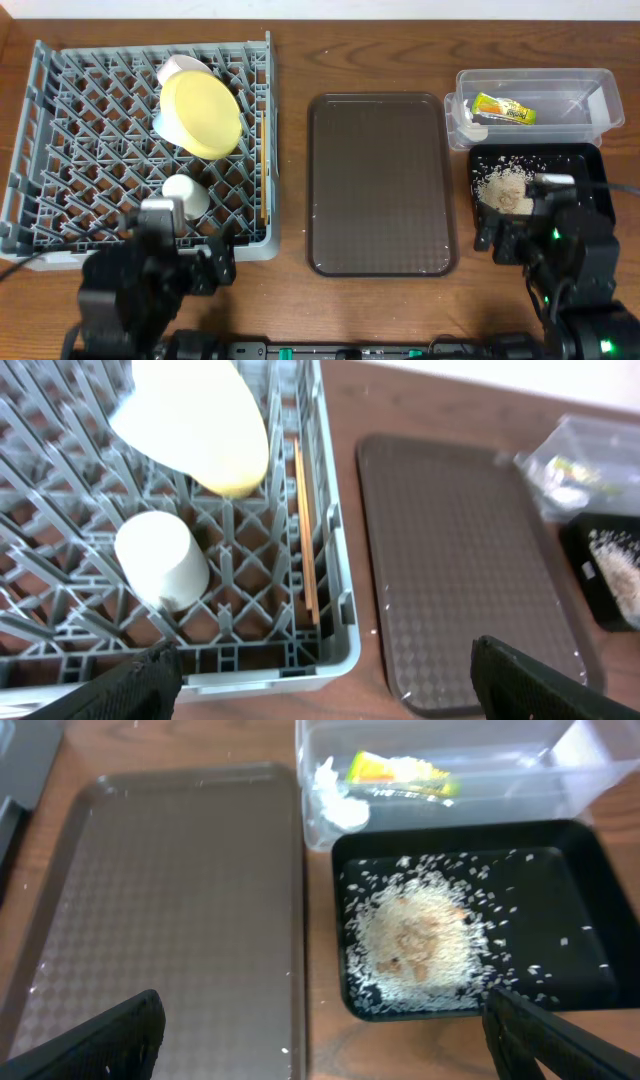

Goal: Sort waste into correct bins and load items into the dishwasher rack

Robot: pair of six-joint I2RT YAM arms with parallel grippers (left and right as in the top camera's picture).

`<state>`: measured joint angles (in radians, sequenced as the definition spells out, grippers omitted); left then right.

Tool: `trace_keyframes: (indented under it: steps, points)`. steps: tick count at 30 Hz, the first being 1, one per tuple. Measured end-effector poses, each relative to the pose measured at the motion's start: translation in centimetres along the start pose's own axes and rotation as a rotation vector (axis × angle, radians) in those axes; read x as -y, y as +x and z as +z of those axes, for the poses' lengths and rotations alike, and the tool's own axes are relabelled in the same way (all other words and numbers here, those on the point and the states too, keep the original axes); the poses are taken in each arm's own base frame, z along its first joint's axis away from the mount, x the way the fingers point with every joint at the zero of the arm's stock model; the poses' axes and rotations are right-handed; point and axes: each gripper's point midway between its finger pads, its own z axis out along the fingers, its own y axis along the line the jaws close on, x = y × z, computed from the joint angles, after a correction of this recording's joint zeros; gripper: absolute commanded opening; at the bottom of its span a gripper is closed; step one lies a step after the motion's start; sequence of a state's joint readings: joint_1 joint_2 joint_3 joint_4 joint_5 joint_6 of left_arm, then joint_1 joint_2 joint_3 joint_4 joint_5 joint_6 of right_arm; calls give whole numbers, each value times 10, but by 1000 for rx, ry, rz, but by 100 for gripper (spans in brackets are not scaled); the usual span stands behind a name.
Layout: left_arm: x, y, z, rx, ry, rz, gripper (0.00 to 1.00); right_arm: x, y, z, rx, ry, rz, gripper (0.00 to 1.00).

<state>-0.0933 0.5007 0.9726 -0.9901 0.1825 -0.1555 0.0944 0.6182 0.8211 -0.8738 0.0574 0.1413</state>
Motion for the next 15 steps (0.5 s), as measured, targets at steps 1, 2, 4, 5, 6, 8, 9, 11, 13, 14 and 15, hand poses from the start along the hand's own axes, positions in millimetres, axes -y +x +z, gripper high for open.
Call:
trace_keyframes:
  steps: [1,2,4,5,6,8,9,11,13,14,15]
  points:
    - [1,-1,-6,27,4,3,94,1,-1,-4,19,4,1,99]
    - [1,-1,-10,45,8,6,94,2,-2,-6,30,6,2,99]
    - [2,-3,-17,79,16,10,94,3,-4,-10,47,11,3,99]
    - [3,-3,-20,92,19,12,94,4,-4,-11,51,13,3,99]
    - [3,-3,-22,101,21,13,95,4,-4,-11,51,15,3,99]
    - [4,-3,-24,111,23,14,95,4,-3,-10,45,17,3,99]
    - [4,-3,-25,112,23,15,95,5,-2,-10,43,19,3,99]
    - [4,-3,-24,111,23,14,95,5,-2,-10,42,20,3,99]
    - [4,-3,-24,111,23,14,95,5,-2,-10,41,21,3,99]
    - [4,-3,-24,111,23,14,96,5,-2,-10,41,21,3,99]
    - [4,-3,-24,111,23,14,96,5,-2,-10,41,21,3,99]
